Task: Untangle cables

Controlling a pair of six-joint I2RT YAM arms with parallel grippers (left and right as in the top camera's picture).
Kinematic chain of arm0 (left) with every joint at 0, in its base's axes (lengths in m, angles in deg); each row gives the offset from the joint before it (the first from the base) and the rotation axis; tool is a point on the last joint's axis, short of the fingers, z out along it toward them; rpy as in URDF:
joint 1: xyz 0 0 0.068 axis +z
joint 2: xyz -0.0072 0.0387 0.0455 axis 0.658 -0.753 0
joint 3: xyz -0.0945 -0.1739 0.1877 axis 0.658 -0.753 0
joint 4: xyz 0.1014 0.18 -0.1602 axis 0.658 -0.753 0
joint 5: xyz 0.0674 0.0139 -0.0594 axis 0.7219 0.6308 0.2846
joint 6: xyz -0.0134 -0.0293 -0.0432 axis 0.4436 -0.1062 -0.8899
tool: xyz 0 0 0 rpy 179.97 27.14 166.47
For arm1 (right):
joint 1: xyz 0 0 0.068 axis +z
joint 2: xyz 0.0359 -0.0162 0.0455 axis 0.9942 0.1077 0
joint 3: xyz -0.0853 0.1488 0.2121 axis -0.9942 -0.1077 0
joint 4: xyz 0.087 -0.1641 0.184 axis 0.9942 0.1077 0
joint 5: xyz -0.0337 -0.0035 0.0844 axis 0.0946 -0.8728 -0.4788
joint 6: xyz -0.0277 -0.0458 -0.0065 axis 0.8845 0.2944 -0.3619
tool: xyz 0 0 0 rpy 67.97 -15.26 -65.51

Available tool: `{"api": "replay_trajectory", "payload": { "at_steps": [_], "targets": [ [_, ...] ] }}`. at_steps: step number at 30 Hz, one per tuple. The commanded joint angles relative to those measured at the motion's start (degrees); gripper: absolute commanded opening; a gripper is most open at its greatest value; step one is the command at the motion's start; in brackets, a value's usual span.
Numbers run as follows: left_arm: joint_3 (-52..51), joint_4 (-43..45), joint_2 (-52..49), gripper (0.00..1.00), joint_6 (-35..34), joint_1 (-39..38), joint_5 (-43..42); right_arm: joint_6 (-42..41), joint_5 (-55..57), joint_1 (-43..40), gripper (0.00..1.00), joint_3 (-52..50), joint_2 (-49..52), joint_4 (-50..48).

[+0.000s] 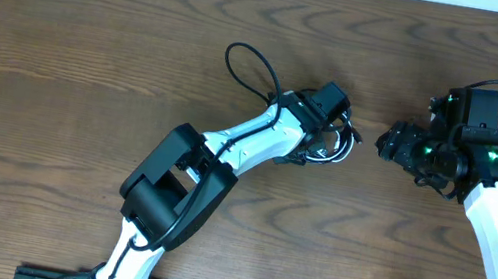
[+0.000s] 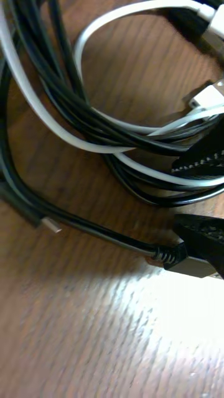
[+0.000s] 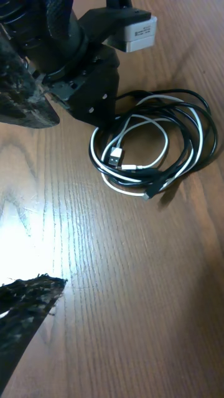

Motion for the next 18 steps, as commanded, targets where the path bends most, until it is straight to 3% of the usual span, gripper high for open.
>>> {"api": "replay_trajectory", "payload": {
  "at_steps": [1, 4, 12, 18],
  "targets": [
    [-1.36, -0.33, -5.42, 0.24, 2.6, 0.04, 3.45, 1.07, -0.17, 0.35, 0.73, 0.15, 0.0, 0.07],
    [-1.36, -0.35, -6.99, 0.08, 5.64, 0.04, 3.45, 1.07, -0.17, 0.35, 0.73, 0.15, 0.0, 0.04],
    [-1.18, 3.63, -5.62, 0.07, 22.58, 0.04, 3.43, 1.07, -0.2, 0.35, 0.73, 0.15, 0.0, -0.57],
    [-0.85, 4.37, 4.52, 0.07, 35.95, 0.26, 3.45, 4.74, -2.71, 0.35, 0.74, 0.15, 0.0, -1.86]
  ]
}}
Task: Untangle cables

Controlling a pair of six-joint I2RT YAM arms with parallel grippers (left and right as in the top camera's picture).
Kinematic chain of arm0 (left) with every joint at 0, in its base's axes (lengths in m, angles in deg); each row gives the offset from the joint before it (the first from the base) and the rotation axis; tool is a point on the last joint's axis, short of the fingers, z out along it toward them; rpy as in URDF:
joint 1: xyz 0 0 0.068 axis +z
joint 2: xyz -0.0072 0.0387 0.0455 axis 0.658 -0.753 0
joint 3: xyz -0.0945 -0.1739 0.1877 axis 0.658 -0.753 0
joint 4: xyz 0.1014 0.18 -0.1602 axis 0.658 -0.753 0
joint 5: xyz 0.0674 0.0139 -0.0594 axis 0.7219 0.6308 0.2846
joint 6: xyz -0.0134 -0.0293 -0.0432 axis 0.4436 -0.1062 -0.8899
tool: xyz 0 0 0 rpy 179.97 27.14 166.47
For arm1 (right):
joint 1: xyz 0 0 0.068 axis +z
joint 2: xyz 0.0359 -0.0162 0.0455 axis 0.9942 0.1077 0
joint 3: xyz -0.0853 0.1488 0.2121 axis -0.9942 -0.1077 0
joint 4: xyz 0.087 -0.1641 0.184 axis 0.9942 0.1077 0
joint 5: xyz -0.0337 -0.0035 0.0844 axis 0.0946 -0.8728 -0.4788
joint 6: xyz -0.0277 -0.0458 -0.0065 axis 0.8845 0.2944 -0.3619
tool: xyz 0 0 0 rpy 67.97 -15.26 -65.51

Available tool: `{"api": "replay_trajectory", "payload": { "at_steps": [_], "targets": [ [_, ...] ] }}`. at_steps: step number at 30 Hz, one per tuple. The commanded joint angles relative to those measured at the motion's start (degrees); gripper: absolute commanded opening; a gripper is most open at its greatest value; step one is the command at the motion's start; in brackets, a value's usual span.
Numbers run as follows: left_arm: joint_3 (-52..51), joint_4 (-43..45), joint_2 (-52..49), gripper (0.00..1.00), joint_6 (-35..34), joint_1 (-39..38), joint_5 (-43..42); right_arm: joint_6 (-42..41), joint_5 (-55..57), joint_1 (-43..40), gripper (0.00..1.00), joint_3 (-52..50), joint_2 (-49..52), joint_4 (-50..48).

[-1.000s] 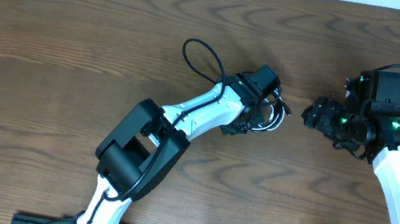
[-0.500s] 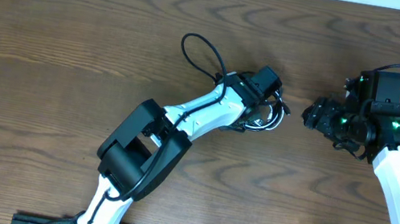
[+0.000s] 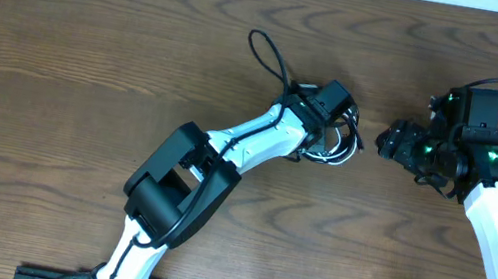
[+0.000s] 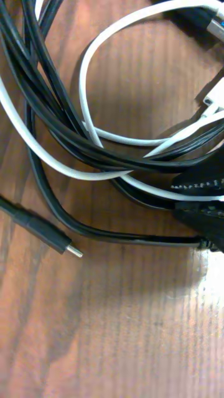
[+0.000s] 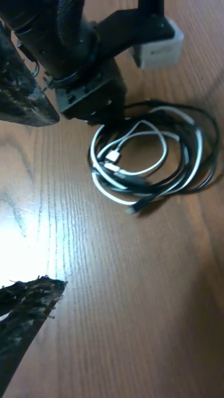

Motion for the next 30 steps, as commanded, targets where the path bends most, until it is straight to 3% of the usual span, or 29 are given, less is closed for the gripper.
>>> {"api": "replay_trajectory", "payload": {
  "at_steps": [1, 9, 16, 30],
  "targets": [
    [-1.44, -0.07, 7.41, 0.08, 12.66, 0.39, -0.35, 4.79, -4.09, 0.35, 0.74, 0.15, 0.0, -1.33],
    [-1.44, -0.07, 24.46, 0.07, 13.44, 1.25, -1.33, 7.89, -20.81, 0.35, 0.74, 0.15, 0.0, -8.83],
    [-1.44, -0.11, 32.63, 0.07, 14.93, 2.97, -8.28, 6.4, -32.17, 0.42, 0.72, 0.15, 0.0, -16.22],
    [-1.44, 5.4, 40.3, 0.08, 14.91, 9.4, -22.56, -1.4, -20.96, 6.64, 0.67, 0.15, 1.57, -16.44]
  ]
}}
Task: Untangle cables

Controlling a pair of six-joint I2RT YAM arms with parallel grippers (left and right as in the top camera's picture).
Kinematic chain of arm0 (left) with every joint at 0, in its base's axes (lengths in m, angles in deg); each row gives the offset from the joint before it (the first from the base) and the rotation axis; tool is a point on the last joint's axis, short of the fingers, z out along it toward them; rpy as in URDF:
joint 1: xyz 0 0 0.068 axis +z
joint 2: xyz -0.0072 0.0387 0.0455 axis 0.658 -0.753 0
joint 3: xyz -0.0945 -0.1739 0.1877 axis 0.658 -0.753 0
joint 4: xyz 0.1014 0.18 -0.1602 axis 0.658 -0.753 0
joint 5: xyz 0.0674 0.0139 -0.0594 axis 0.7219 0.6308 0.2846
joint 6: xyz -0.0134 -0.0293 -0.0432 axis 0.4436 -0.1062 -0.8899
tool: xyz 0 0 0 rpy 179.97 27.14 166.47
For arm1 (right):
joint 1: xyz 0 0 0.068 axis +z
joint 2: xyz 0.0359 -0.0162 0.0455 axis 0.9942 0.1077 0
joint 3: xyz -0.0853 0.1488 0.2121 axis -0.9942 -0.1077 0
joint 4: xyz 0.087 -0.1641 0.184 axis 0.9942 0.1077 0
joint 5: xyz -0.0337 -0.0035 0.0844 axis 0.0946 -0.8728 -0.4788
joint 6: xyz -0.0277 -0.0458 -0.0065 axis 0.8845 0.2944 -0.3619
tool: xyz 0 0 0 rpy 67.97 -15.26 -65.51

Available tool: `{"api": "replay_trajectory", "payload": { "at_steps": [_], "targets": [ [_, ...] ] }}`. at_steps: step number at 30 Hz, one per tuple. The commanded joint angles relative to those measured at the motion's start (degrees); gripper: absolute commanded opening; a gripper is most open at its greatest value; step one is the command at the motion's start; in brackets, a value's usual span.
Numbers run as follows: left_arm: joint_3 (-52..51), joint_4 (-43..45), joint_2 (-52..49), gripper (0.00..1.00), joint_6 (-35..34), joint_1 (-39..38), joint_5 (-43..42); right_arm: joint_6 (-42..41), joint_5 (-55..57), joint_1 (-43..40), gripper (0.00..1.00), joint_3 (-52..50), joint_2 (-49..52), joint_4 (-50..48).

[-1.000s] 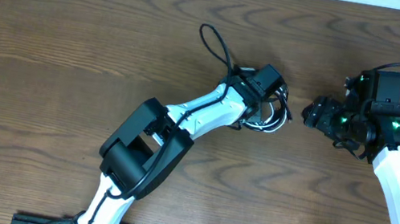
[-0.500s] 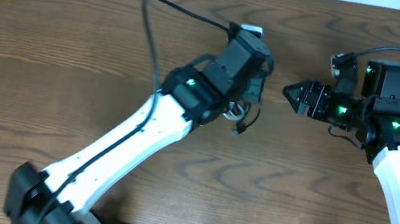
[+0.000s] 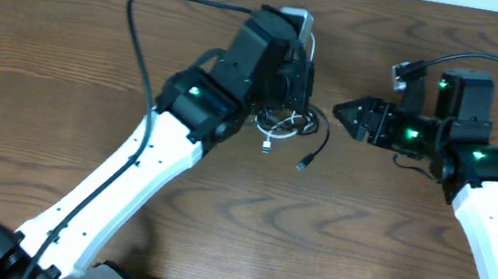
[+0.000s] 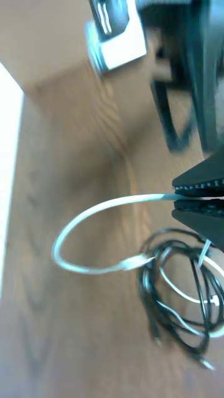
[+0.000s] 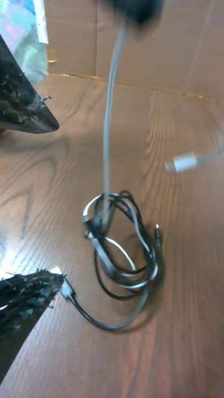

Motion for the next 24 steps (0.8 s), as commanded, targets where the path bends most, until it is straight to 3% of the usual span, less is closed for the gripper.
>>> {"api": "replay_trajectory", "payload": {
  "at_steps": [1, 11, 24],
  "targets": [
    [0.44, 2.36, 4.94, 0.07, 0.9, 1.09, -4.17, -2.71, 4.66, 2.21, 0.66, 0.15, 1.9, 0.09],
    [0.44, 8.11, 12.5, 0.07, 0.59, 1.44, -4.15, -4.15, 3.61, 3.41, 0.66, 0.15, 8.57, -0.28],
    [0.44, 11.54, 13.0, 0.07, -1.29, 1.44, -4.13, 1.16, -4.87, 3.41, 0.66, 0.15, 8.68, 1.64]
  ]
}}
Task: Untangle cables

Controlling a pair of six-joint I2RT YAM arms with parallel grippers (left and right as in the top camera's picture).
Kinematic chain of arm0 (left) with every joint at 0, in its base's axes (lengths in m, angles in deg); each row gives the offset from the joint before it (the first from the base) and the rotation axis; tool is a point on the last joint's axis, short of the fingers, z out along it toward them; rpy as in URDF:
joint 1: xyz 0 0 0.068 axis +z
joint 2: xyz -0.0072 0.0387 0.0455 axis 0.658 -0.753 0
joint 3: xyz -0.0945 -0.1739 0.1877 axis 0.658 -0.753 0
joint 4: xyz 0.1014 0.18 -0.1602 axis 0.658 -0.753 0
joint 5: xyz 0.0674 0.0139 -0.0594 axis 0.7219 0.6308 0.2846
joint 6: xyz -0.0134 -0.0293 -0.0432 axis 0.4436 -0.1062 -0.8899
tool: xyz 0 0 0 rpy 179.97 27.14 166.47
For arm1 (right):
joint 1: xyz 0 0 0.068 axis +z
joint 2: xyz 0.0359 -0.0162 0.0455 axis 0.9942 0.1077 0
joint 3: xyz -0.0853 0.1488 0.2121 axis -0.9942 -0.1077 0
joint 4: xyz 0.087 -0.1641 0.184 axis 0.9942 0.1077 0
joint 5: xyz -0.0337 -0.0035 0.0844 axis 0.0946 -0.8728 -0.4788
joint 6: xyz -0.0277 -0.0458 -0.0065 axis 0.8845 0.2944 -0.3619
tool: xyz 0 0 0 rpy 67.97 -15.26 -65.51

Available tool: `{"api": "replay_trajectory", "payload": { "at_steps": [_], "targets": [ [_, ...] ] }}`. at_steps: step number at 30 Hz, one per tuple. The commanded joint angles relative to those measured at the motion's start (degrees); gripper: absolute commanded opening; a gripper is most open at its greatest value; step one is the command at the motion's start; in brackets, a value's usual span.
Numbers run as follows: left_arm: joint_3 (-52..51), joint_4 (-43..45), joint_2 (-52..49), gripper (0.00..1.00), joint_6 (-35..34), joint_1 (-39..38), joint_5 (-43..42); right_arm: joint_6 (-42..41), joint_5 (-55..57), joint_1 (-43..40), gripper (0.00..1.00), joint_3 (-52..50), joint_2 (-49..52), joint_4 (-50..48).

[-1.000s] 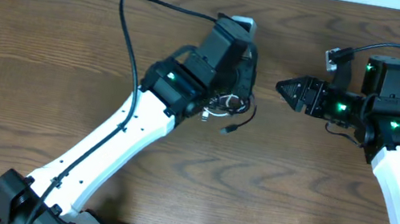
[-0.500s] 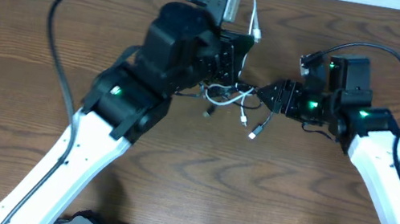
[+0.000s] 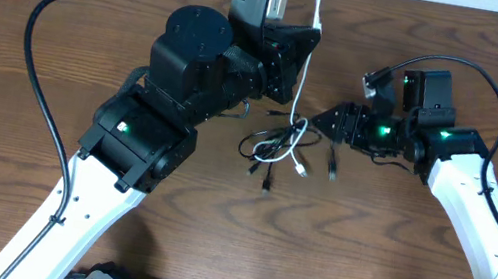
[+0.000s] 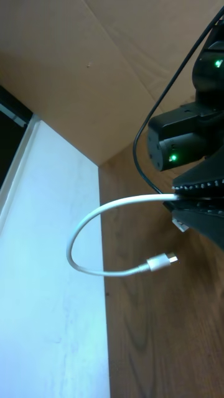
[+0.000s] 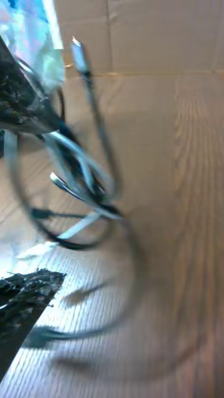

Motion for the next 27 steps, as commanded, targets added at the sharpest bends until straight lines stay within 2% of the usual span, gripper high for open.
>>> {"api": "replay_trajectory", "payload": {
  "at_steps": [1, 11, 19, 24, 27],
  "targets": [
    [0.44, 0.81, 0.79, 0.07, -1.42, 0.31, -0.46, 2.51, -2.6, 0.42, 0.66, 0.15, 0.09, 1.07],
    [0.44, 0.92, 0.79, 0.07, -2.95, 0.31, -0.48, -5.31, 6.16, 0.83, 0.63, -0.59, 0.98, 3.76],
    [0.44, 0.87, 0.76, 0.07, -3.13, 0.31, -0.48, -4.96, 0.92, 1.84, 0.63, -0.59, 5.81, -8.55],
    [0.44, 0.22, 0.76, 0.07, -3.1, 0.37, -0.48, -0.98, 0.02, 4.7, 0.61, -0.59, 8.35, -9.73],
    [0.42, -0.68, 0.7, 0.08, -3.1, 0.42, -0.46, 2.84, -0.13, 6.78, 0.49, -0.59, 9.75, -7.5]
  ]
}}
